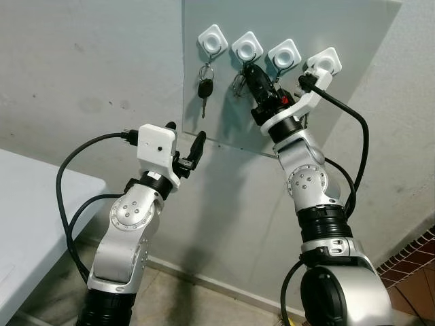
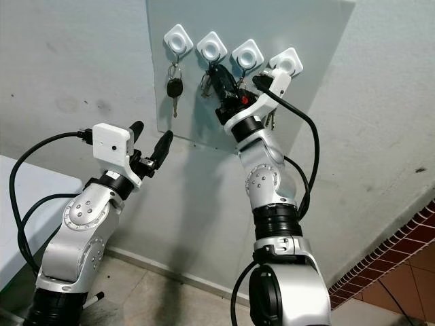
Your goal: Hang keys on a hook
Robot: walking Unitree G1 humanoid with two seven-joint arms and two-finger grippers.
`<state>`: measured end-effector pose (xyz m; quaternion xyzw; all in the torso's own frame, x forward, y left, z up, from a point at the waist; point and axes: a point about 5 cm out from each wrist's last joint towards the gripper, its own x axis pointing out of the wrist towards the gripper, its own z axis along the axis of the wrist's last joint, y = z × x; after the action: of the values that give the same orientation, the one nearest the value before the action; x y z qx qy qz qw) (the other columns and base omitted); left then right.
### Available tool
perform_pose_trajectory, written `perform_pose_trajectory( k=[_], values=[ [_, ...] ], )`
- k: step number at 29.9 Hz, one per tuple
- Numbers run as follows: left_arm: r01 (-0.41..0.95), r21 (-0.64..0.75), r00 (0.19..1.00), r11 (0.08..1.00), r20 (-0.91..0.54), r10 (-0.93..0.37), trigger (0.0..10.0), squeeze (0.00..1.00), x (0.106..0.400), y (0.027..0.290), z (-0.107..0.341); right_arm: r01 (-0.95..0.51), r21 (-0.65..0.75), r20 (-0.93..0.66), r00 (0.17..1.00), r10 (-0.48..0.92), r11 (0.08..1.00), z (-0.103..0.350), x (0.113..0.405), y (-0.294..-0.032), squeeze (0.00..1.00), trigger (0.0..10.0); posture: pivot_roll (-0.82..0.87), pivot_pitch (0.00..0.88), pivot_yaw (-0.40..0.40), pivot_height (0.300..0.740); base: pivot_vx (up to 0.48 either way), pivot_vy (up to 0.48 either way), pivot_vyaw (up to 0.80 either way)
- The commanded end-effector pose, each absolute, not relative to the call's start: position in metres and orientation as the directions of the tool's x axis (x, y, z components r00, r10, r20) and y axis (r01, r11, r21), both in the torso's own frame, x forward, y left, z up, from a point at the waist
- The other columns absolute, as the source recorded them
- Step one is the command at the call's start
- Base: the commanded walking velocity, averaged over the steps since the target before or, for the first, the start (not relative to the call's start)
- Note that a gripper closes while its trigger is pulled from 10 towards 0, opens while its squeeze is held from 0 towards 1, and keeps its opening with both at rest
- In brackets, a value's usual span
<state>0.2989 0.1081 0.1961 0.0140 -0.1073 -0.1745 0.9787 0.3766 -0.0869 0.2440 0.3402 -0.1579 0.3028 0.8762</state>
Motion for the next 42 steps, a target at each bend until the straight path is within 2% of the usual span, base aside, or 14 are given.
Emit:
perform_pose_trajectory(
  k=[1,16,25,26,27,28,40,42],
  values=[
    [0.345,0.069,0.908,0.936,0.228,-0.351,10.0,0.0,0.299,0.106,0.204,-0.624,0.518,0.49,0.777,0.395,0.585,0.243,0.376,-0.094,1.0,10.0,-0.03,0.014,-0.074,0.728,0.0,0.0,0.0],
    [0.333,0.067,0.912,0.941,0.229,-0.339,10.0,0.0,0.298,0.108,0.204,-0.617,0.516,0.483,0.782,0.393,0.594,0.237,0.374,-0.095,1.0,10.0,-0.03,0.017,-0.074,0.728,0.0,0.0,0.0],
    [0.318,0.066,0.922,0.946,0.21,-0.325,10.0,0.0,0.297,0.11,0.197,-0.573,0.498,0.413,0.816,0.403,0.651,0.211,0.368,-0.1,1.0,10.0,-0.03,0.016,-0.072,0.728,0.0,0.0,0.0],
    [0.318,0.064,0.923,0.946,0.207,-0.324,10.0,0.0,0.296,0.11,0.196,-0.566,0.494,0.404,0.822,0.402,0.66,0.207,0.367,-0.102,0.5,10.0,-0.03,0.016,-0.072,0.728,0.0,0.0,0.0],
    [0.318,0.064,0.923,0.946,0.207,-0.324,10.0,0.0,0.296,0.11,0.196,-0.566,0.494,0.404,0.822,0.402,0.66,0.207,0.367,-0.102,0.5,10.0,-0.03,0.016,-0.072,0.728,0.0,0.0,0.0],
    [0.317,0.065,0.923,0.946,0.207,-0.324,10.0,0.0,0.296,0.11,0.196,-0.561,0.494,0.398,0.825,0.401,0.665,0.204,0.367,-0.102,0.0,10.0,-0.03,0.015,-0.073,0.728,0.0,0.0,0.0],
    [0.309,0.066,0.927,0.949,0.203,-0.316,10.0,0.0,0.295,0.112,0.194,-0.556,0.441,0.354,0.829,0.433,0.704,0.185,0.357,-0.102,0.0,10.0,-0.03,0.012,-0.072,0.728,0.0,0.0,0.0],
    [0.277,0.071,0.942,0.958,0.177,-0.286,10.0,0.0,0.294,0.117,0.181,-0.573,0.364,0.256,0.82,0.512,0.734,0.152,0.344,-0.104,0.0,10.0,-0.03,0.006,-0.07,0.728,0.0,0.0,0.0]
  ],
)
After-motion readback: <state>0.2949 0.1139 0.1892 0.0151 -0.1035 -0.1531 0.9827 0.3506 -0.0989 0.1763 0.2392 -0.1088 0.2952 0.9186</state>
